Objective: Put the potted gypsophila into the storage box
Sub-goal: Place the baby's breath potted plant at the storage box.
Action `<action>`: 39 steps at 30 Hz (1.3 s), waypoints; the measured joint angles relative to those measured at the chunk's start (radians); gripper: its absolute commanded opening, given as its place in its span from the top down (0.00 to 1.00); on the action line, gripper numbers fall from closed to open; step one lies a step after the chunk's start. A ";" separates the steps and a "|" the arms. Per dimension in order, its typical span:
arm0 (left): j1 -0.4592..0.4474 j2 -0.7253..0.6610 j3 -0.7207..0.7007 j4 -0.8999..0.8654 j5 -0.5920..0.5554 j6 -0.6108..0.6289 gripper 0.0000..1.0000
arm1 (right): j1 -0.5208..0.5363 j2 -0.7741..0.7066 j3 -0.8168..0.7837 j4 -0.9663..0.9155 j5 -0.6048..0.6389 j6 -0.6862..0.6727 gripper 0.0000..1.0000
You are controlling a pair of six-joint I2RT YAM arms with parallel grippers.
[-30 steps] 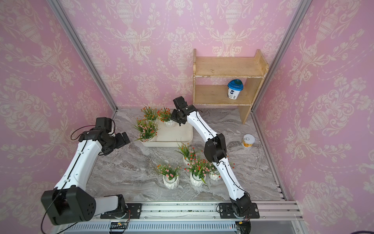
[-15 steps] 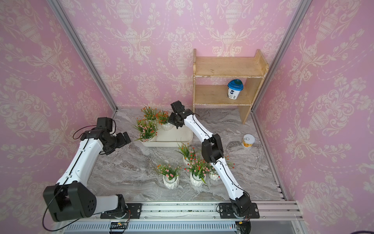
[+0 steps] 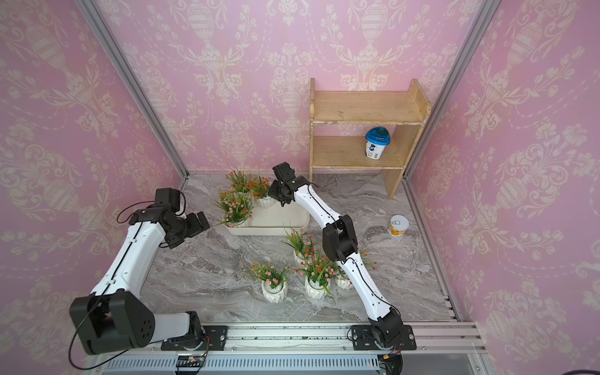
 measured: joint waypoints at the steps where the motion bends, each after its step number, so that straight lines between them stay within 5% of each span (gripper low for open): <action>1: 0.000 0.000 0.000 0.000 0.000 0.000 0.01 | 0.000 0.001 0.000 0.005 0.000 0.000 0.88; 25: 0.012 -0.005 -0.013 -0.001 0.008 0.000 0.01 | 0.002 -0.002 0.000 0.053 -0.008 -0.012 0.61; 33: 0.013 -0.067 -0.013 -0.017 0.010 0.000 0.01 | 0.002 -0.121 -0.056 -0.011 0.066 -0.037 0.51; 35: 0.013 -0.085 -0.013 -0.027 0.010 0.000 0.01 | 0.002 -0.166 -0.066 -0.019 0.074 -0.047 0.45; 39: 0.013 -0.120 -0.013 -0.058 0.010 0.000 0.01 | 0.002 -0.244 -0.068 -0.041 0.082 -0.091 0.13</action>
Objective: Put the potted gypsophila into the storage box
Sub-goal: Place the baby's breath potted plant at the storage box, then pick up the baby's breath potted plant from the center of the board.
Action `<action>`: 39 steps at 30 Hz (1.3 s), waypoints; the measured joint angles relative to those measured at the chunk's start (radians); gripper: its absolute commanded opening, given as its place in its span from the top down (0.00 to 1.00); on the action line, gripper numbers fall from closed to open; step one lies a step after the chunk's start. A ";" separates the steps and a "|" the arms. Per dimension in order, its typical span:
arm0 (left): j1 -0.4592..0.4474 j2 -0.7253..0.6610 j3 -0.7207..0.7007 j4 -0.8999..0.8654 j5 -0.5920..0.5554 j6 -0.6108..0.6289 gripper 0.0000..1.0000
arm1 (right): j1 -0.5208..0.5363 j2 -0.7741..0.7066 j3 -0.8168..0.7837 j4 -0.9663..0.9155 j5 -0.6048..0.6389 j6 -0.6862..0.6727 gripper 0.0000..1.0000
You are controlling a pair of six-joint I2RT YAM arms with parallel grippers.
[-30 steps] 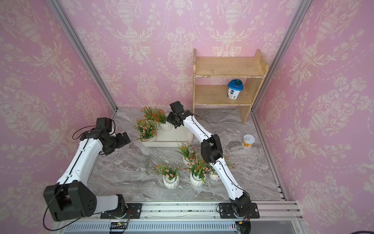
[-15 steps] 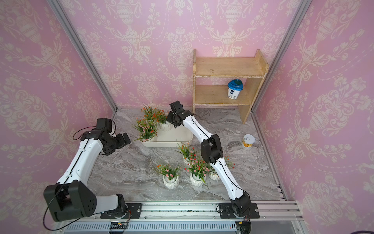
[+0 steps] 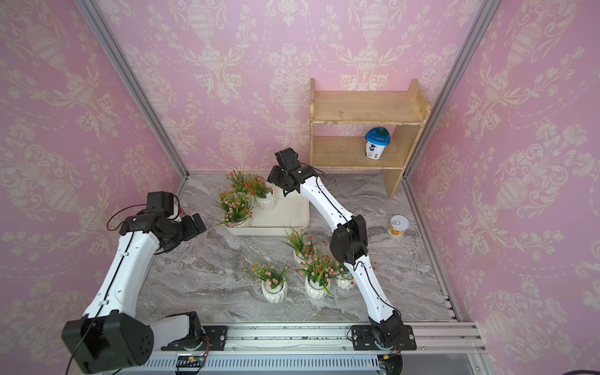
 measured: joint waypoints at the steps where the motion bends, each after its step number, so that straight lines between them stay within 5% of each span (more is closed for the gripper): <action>1: 0.000 -0.007 0.000 -0.006 0.000 0.000 0.01 | -0.002 -0.016 0.000 -0.012 0.002 -0.010 0.07; 8: 0.000 -0.062 -0.002 -0.051 0.000 -0.001 0.01 | -0.057 -0.183 -0.093 -0.174 0.060 -0.099 0.00; 19: -0.027 -0.046 -0.004 -0.054 0.026 -0.046 0.01 | -0.337 -0.822 -0.856 -0.205 0.245 -0.239 0.00; 24: -0.217 -0.023 0.096 -0.045 0.007 -0.095 0.01 | -0.414 -1.073 -1.152 -0.231 0.221 -0.258 0.00; 31: -0.479 0.089 0.124 0.027 -0.008 -0.160 0.01 | -0.558 -1.276 -1.373 -0.298 0.148 -0.259 0.03; 35: -0.573 0.155 0.124 0.075 -0.011 -0.176 0.01 | -0.719 -1.345 -1.467 -0.343 0.099 -0.278 0.05; 39: -0.637 0.213 0.131 0.102 -0.012 -0.177 0.01 | -0.747 -1.338 -1.535 -0.375 0.040 -0.318 0.10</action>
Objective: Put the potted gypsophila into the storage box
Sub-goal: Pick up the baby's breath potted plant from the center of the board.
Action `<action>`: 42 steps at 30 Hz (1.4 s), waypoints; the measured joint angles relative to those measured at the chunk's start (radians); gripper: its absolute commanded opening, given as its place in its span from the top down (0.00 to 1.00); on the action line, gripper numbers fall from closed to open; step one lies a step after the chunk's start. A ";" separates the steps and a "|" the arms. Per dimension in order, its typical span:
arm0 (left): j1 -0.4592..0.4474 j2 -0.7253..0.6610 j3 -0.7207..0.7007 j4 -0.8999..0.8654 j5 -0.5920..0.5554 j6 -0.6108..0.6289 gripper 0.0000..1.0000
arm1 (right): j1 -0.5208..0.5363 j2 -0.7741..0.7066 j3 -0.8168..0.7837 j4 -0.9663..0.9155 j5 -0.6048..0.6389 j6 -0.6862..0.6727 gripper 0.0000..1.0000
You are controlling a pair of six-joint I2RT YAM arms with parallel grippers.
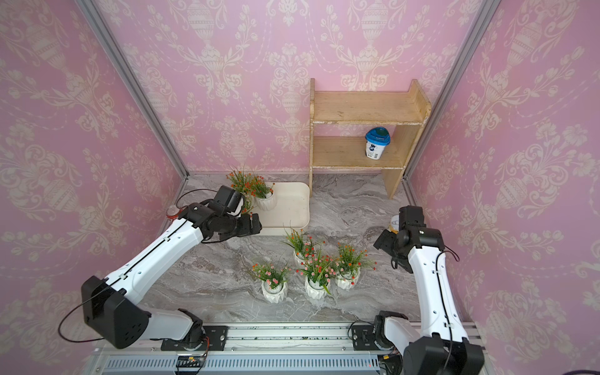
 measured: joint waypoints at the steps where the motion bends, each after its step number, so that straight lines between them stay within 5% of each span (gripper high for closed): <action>1: -0.012 0.011 0.001 0.005 0.000 0.000 0.01 | 0.000 0.005 -0.014 -0.006 -0.014 -0.014 0.11; 29: -0.034 0.039 0.006 0.061 0.000 -0.006 0.01 | 0.002 -0.004 -0.153 -0.043 -0.287 -0.145 0.34; 42: -0.034 0.049 0.006 0.068 0.000 -0.012 0.01 | 0.108 0.063 -0.182 0.029 -0.320 -0.146 0.45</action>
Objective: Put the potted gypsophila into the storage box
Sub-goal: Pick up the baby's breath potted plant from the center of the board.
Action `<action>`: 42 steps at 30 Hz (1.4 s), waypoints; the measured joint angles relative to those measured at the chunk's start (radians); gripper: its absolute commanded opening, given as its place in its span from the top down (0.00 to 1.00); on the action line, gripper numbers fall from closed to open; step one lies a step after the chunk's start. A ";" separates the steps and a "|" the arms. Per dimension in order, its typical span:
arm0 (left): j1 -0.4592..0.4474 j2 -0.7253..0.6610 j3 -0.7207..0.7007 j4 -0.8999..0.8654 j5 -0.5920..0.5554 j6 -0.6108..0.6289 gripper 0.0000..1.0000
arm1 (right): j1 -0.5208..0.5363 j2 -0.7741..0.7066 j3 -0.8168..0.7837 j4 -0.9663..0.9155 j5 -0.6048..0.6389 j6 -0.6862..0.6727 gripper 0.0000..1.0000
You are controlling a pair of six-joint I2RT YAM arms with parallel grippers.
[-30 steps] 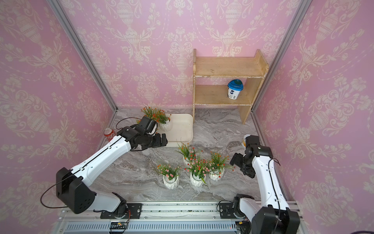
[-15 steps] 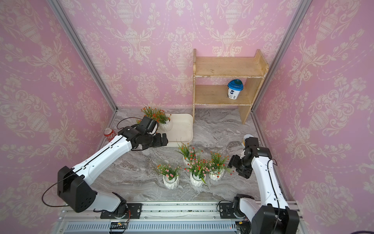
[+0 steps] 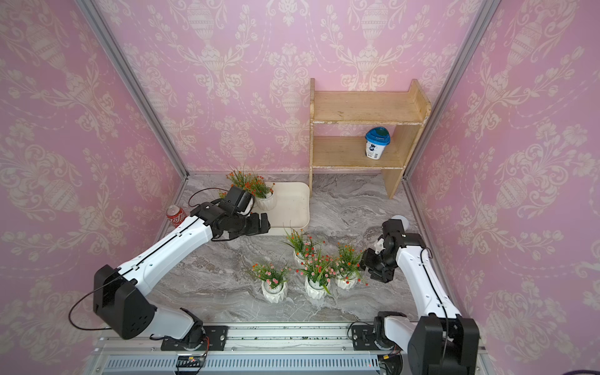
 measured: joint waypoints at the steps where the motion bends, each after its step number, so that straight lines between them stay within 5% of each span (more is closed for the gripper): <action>1: 0.000 0.000 0.000 0.000 0.000 0.000 0.01 | 0.003 0.003 -0.001 0.005 0.003 0.000 0.46; 26: 0.000 0.001 0.000 0.000 -0.001 0.000 0.01 | 0.088 0.101 -0.021 0.099 0.072 0.003 0.61; 42: 0.000 0.011 0.000 0.001 -0.001 0.000 0.01 | 0.105 0.121 -0.026 0.127 0.091 0.006 0.84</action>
